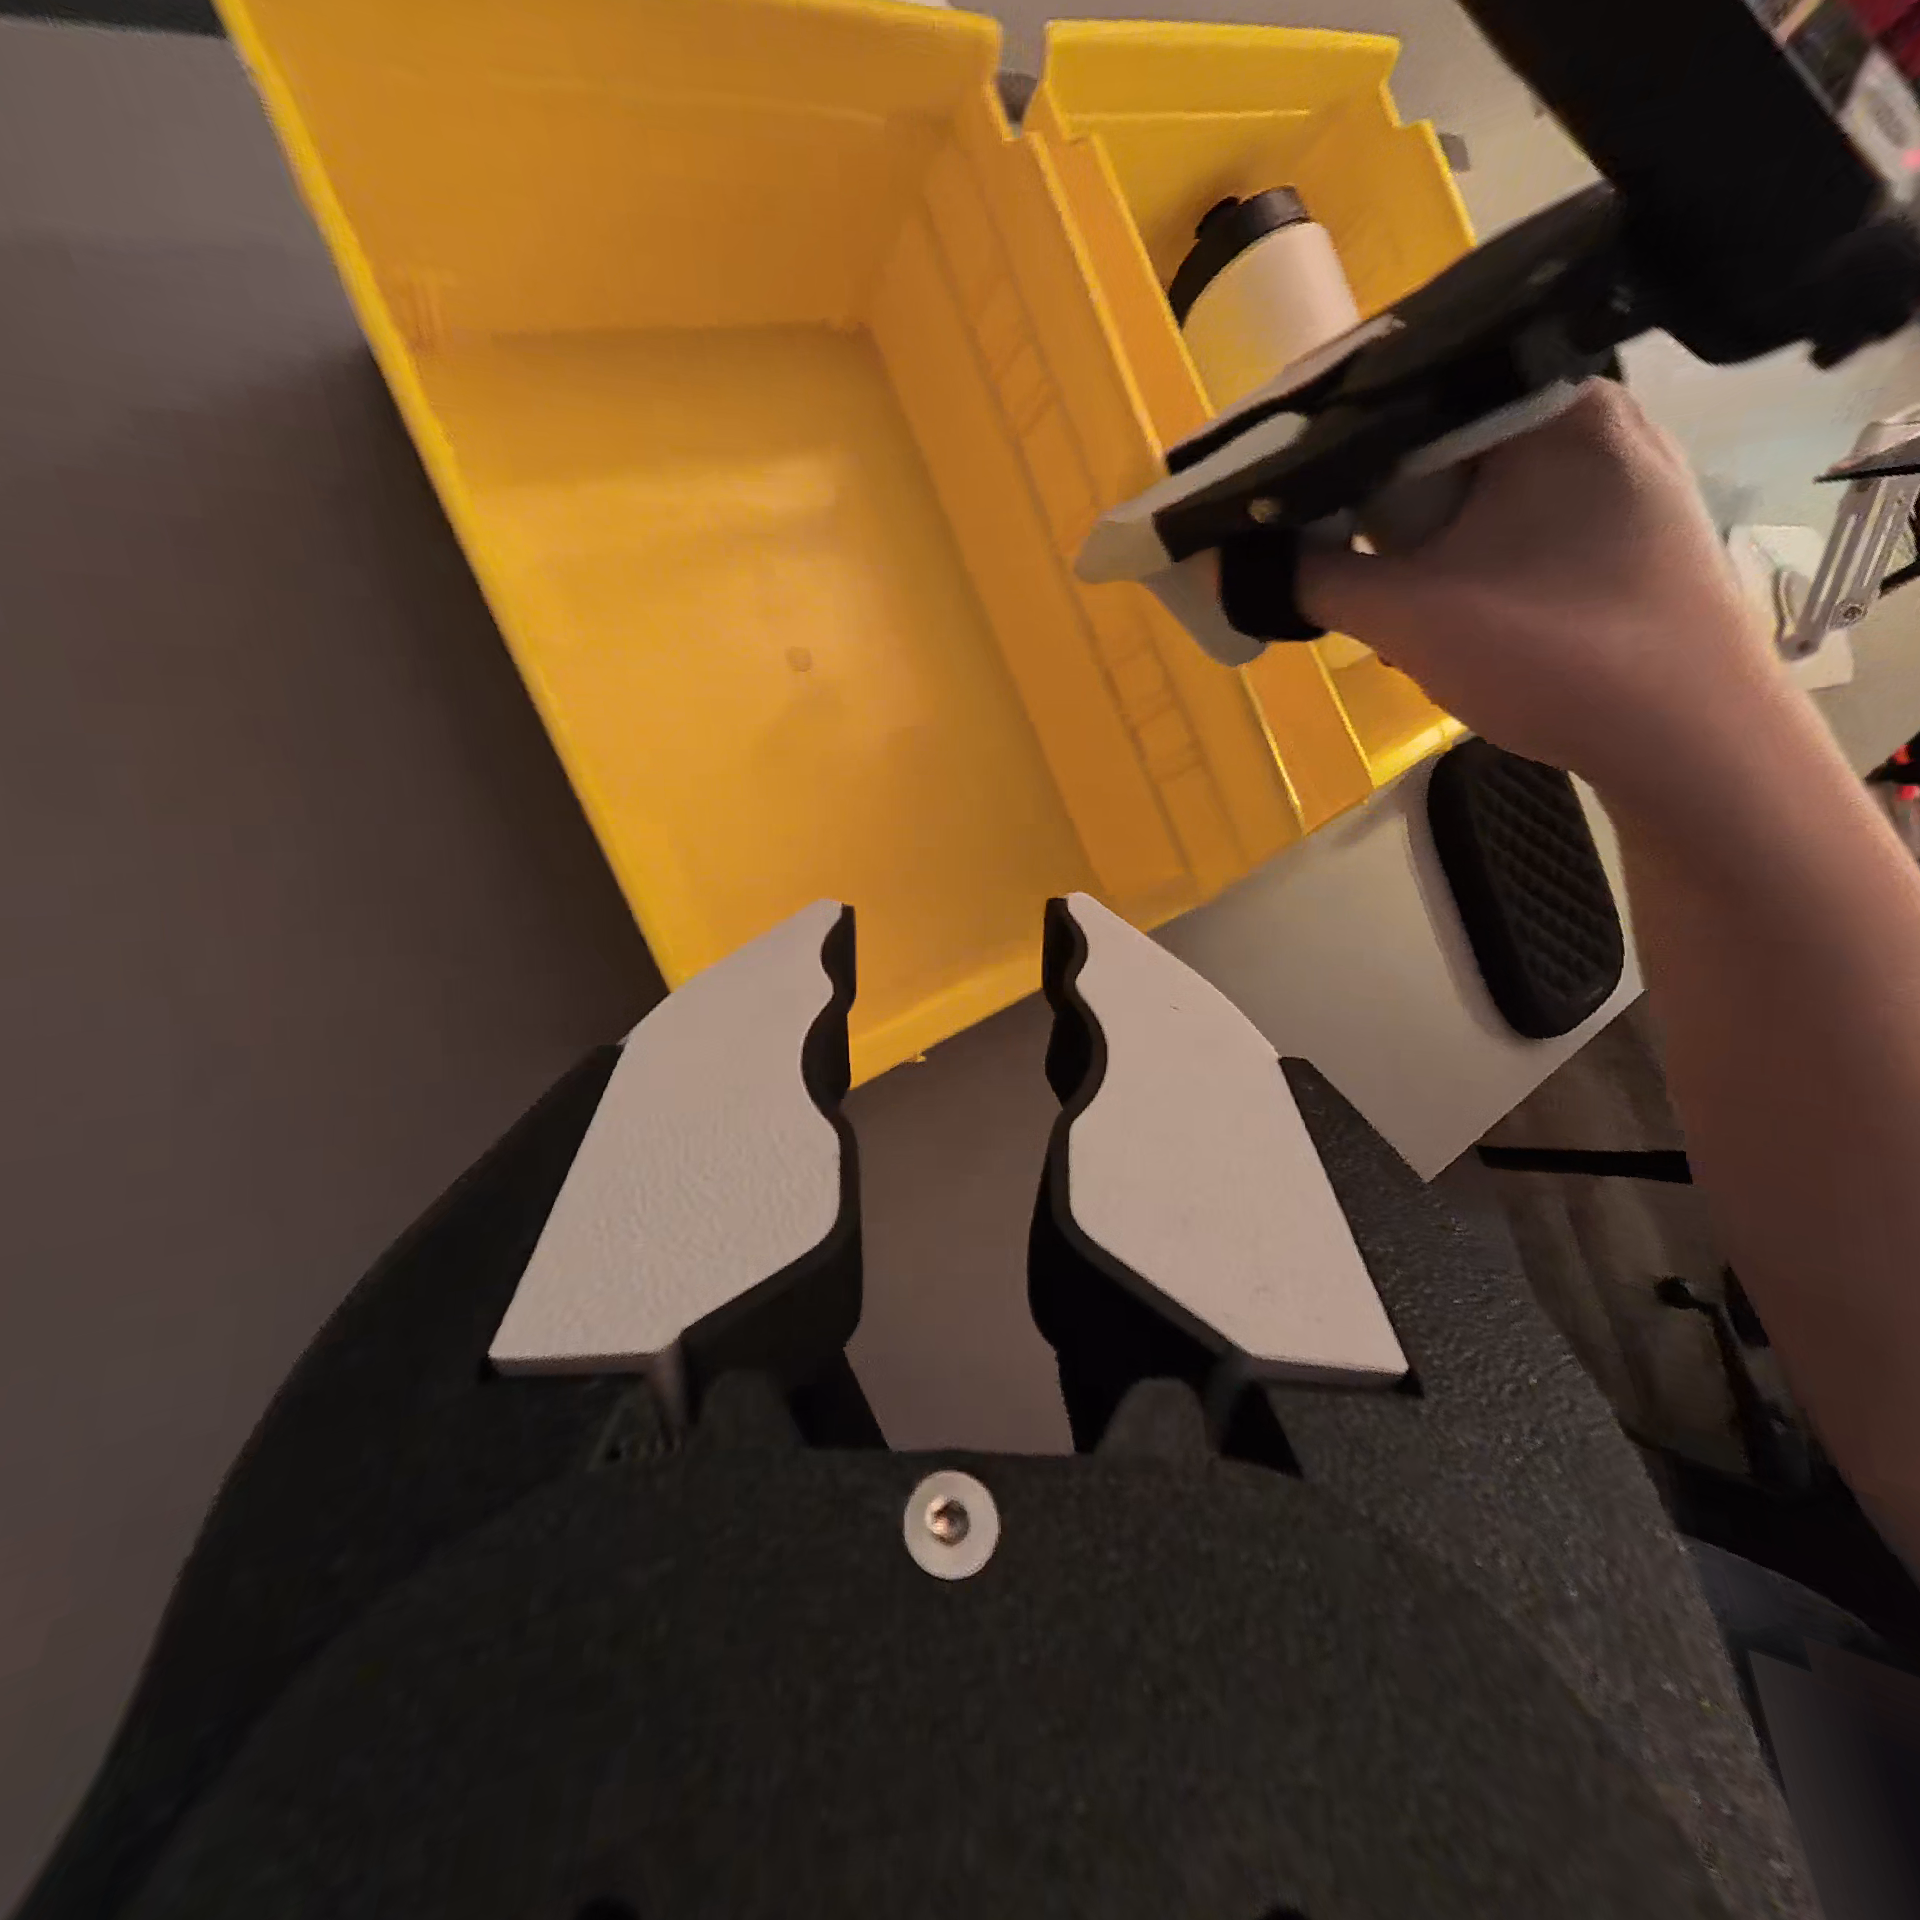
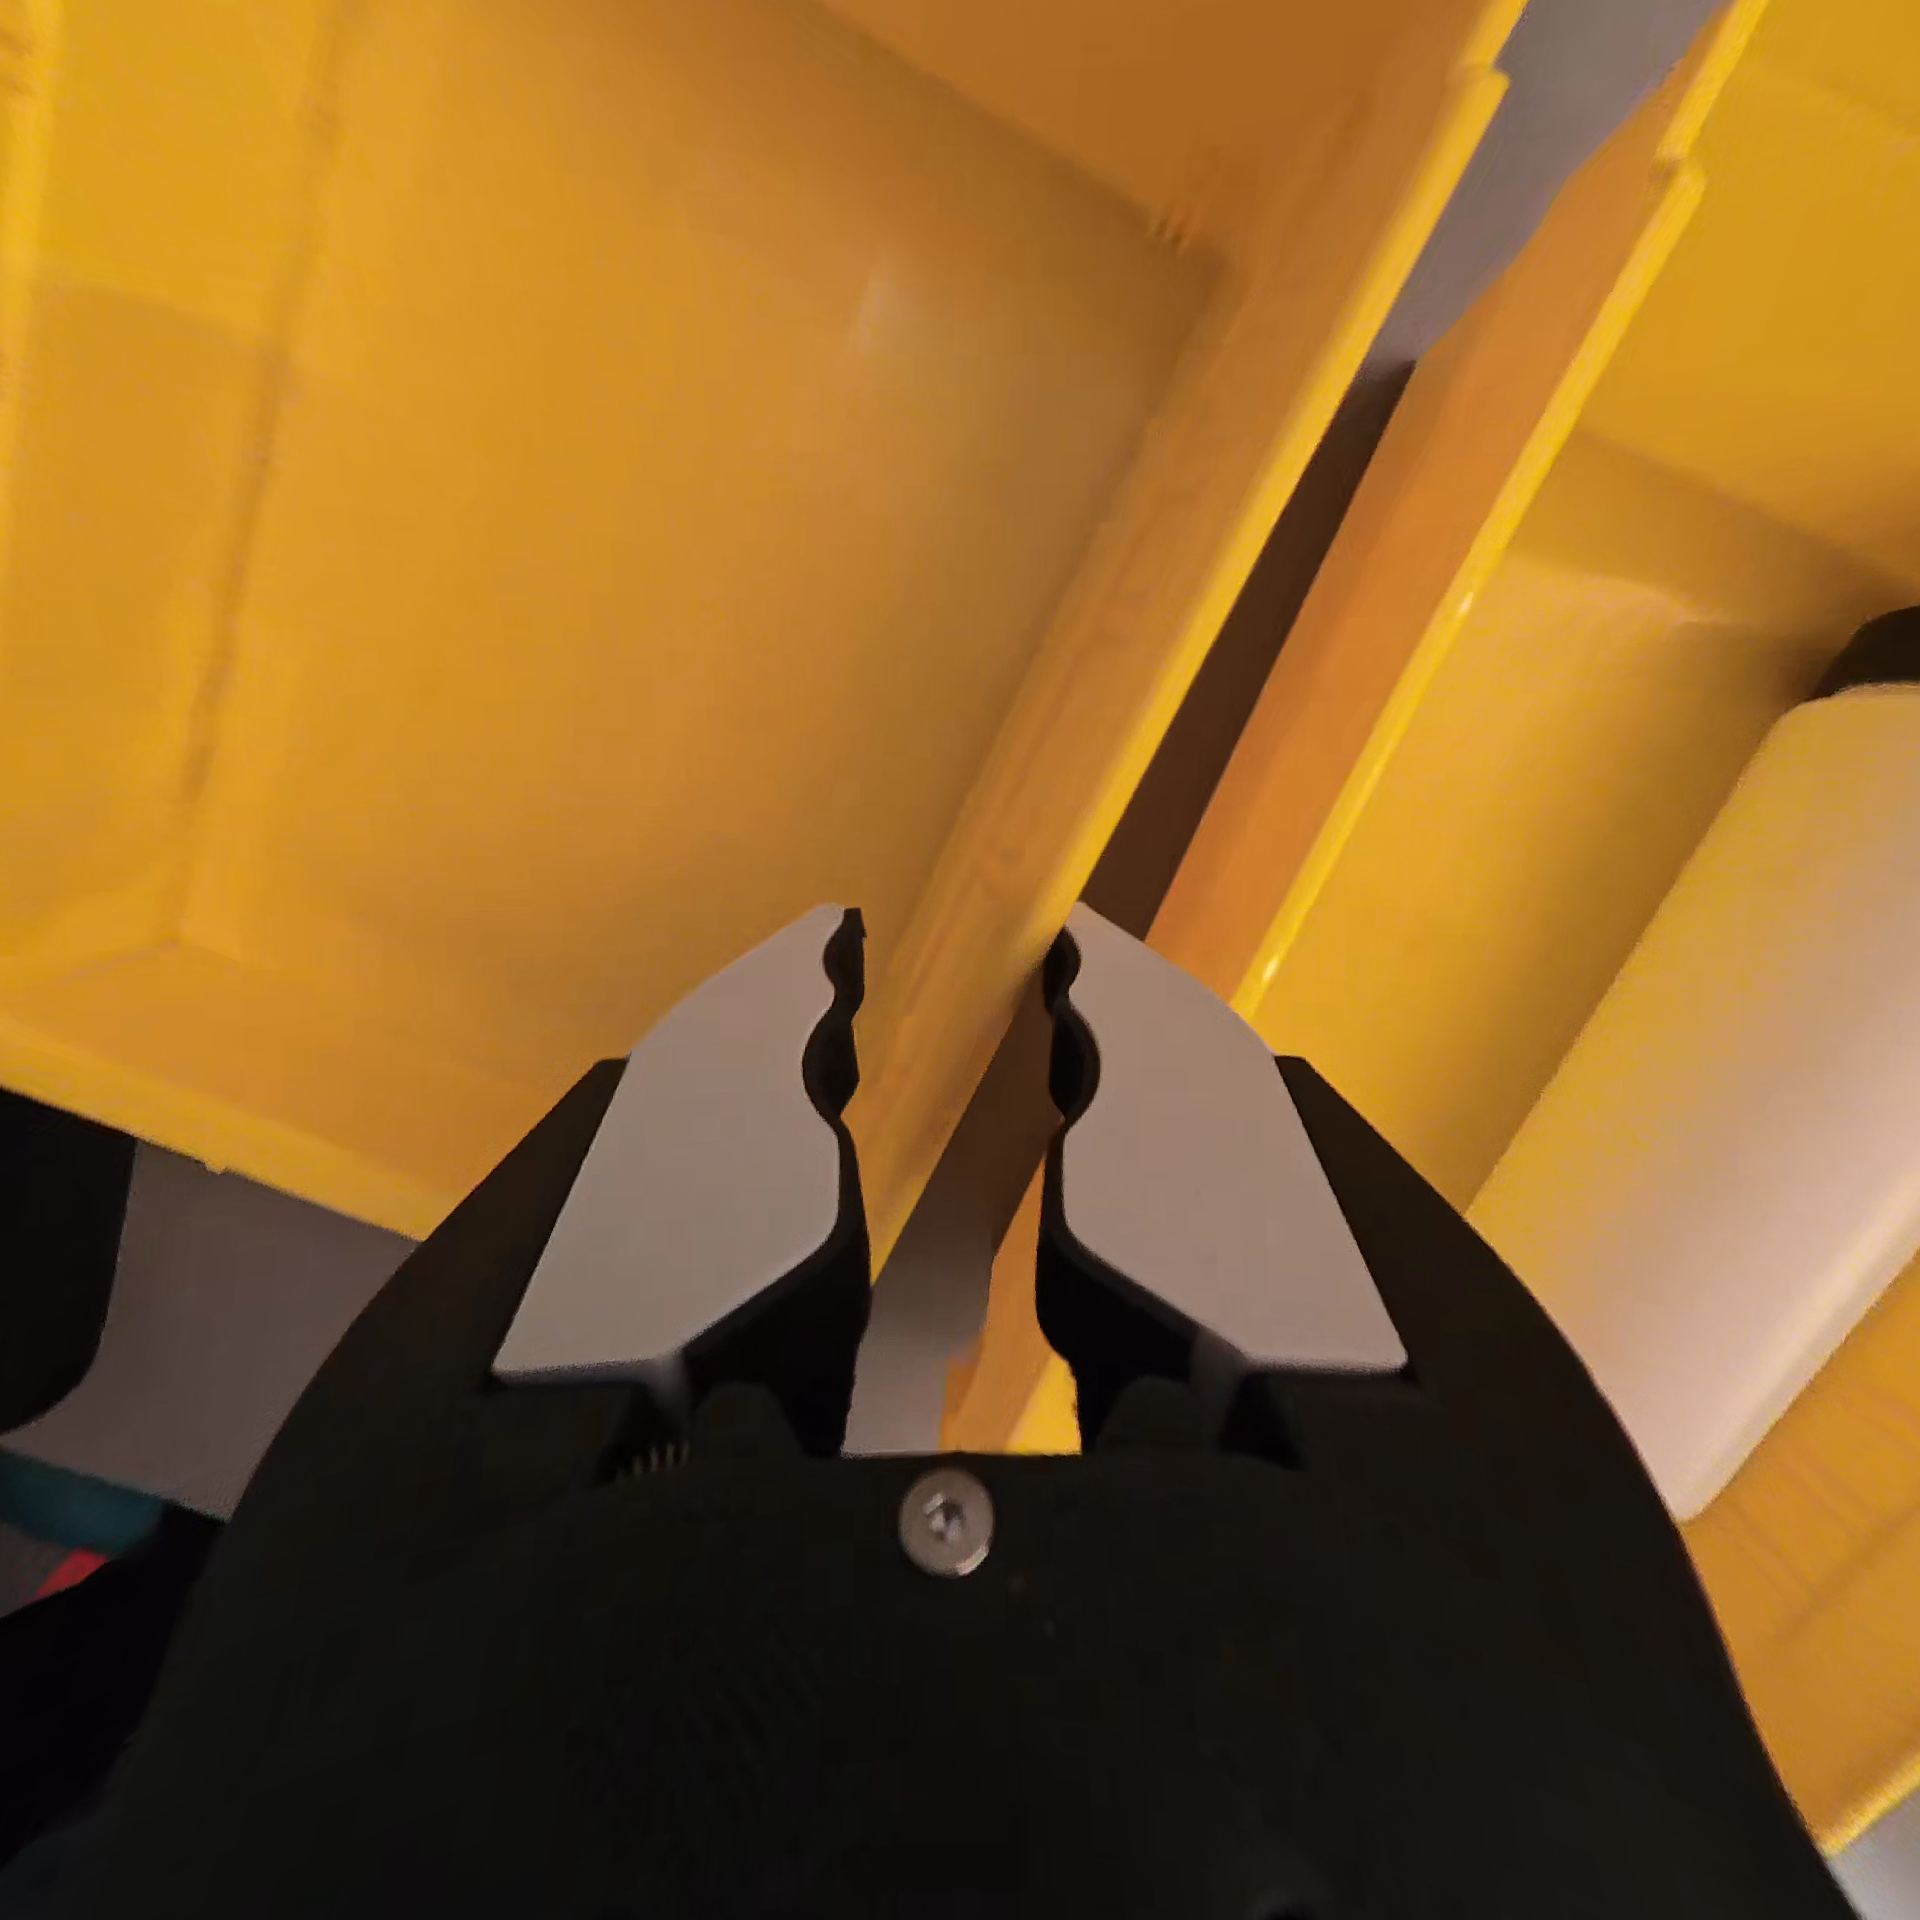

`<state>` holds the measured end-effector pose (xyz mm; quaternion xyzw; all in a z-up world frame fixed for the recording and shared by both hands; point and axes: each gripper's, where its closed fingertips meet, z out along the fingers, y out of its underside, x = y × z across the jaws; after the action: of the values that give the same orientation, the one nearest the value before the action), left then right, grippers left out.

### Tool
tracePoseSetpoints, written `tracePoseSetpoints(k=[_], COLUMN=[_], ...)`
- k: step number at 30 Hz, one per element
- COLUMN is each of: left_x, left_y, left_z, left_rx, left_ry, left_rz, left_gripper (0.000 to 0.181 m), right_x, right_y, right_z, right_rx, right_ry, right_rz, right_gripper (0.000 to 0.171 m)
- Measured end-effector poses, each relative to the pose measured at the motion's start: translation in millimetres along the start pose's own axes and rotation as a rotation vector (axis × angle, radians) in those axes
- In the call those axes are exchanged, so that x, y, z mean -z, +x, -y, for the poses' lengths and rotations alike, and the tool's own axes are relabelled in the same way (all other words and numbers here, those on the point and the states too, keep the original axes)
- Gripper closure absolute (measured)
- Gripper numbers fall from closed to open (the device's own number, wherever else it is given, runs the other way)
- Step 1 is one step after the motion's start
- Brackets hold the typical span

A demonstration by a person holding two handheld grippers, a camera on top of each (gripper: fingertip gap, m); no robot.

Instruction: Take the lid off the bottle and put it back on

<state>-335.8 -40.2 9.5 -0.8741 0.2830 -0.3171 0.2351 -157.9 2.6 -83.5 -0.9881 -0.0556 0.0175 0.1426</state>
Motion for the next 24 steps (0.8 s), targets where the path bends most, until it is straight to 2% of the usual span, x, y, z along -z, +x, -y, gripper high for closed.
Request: tracePoseSetpoints(k=[4, 11, 15, 19, 24], left_x=[9, 20, 23, 25, 29], left_y=[7, -1, -7, -10, -4], left_z=[-2, -9, -6, -1, 2], left_rx=[-0.041, -0.058, -0.059, -0.069, -0.089], left_ry=[0.035, 0.046, 0.078, 0.118, 0.166], left_rz=[0.009, 0.035, 0.044, 0.055, 0.052], left_gripper=[0.147, 0.147, 0.147, 0.148, 0.151], right_x=[-12, -40, -52, -61, -61], right_y=[-14, -12, -9, -12, -11], right_z=[18, 17, 17, 10, 8], right_rx=[-0.066, -0.096, -0.091, -0.092, -0.083], right_ry=[0.033, -0.088, -0.123, -0.183, -0.216], right_rz=[0.078, 0.111, 0.098, 0.123, 0.13], right_gripper=[0.138, 0.141, 0.158, 0.158, 0.165])
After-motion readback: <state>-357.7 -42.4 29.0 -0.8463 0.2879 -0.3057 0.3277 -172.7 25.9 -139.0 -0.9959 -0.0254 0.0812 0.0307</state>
